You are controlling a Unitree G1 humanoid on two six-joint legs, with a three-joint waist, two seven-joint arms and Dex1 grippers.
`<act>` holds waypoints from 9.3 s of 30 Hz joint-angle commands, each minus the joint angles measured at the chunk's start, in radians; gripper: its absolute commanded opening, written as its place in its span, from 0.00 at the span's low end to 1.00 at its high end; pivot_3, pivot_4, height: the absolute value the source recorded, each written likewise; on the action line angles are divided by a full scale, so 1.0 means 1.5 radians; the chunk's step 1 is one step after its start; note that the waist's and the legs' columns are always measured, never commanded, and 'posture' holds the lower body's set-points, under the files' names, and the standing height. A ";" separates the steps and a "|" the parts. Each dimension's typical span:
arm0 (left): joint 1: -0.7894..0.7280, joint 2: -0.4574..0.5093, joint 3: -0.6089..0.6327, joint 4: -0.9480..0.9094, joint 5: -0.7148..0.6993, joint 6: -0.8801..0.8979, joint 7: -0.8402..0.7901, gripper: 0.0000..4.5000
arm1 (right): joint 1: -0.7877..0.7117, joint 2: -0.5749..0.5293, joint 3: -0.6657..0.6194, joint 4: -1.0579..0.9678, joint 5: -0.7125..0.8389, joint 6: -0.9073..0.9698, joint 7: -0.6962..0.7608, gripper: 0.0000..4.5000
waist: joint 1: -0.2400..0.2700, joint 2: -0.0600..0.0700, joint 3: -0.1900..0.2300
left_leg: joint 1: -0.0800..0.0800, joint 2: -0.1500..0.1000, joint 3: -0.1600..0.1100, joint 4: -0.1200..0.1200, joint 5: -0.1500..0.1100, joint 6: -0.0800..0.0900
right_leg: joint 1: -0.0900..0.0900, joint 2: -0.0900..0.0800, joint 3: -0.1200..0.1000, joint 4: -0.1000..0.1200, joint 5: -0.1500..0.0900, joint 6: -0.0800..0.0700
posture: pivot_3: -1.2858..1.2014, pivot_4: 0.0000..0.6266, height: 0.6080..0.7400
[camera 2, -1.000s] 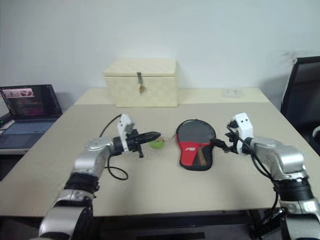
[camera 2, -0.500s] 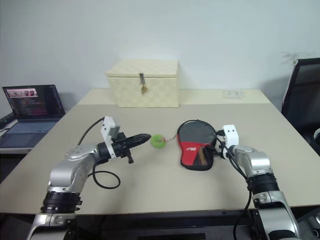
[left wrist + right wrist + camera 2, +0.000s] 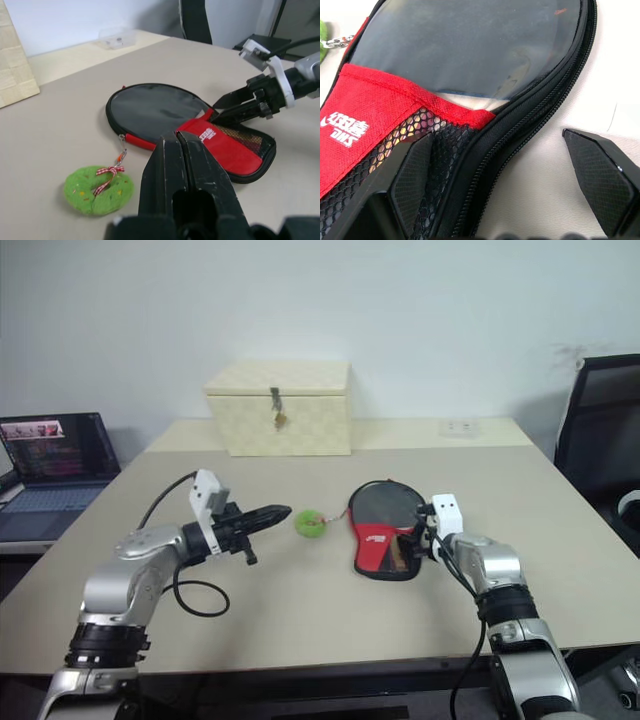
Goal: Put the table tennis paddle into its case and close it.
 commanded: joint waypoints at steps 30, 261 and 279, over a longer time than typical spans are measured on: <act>0.057 0.052 0.025 -0.021 -0.006 -0.021 -0.003 0.00 | -0.063 0.105 -0.012 0.082 0.018 0.014 0.089 0.01 | -0.020 -0.002 -0.001 | 0.005 0.002 0.004 -0.002 0.000 0.000 | 0.001 0.004 0.003 0.001 0.000 0.000 | 0.52 0.24 1.00; -0.537 -0.379 -0.354 0.861 0.669 -0.607 0.318 0.15 | 0.300 0.147 0.314 -0.440 -0.077 0.110 -0.001 1.00 | 0.006 -0.007 -0.005 | 0.003 -0.002 0.000 -0.007 0.000 -0.001 | 0.001 0.003 -0.002 -0.002 -0.002 0.001 | 0.52 0.24 1.00; -0.481 -0.301 -0.209 0.841 0.509 -0.619 0.056 0.99 | 0.213 0.116 0.271 -0.417 -0.066 0.093 0.064 1.00 | 0.003 -0.007 -0.005 | 0.004 -0.002 0.000 -0.007 0.000 -0.001 | 0.001 0.004 -0.001 0.000 -0.002 0.001 | 0.52 0.24 1.00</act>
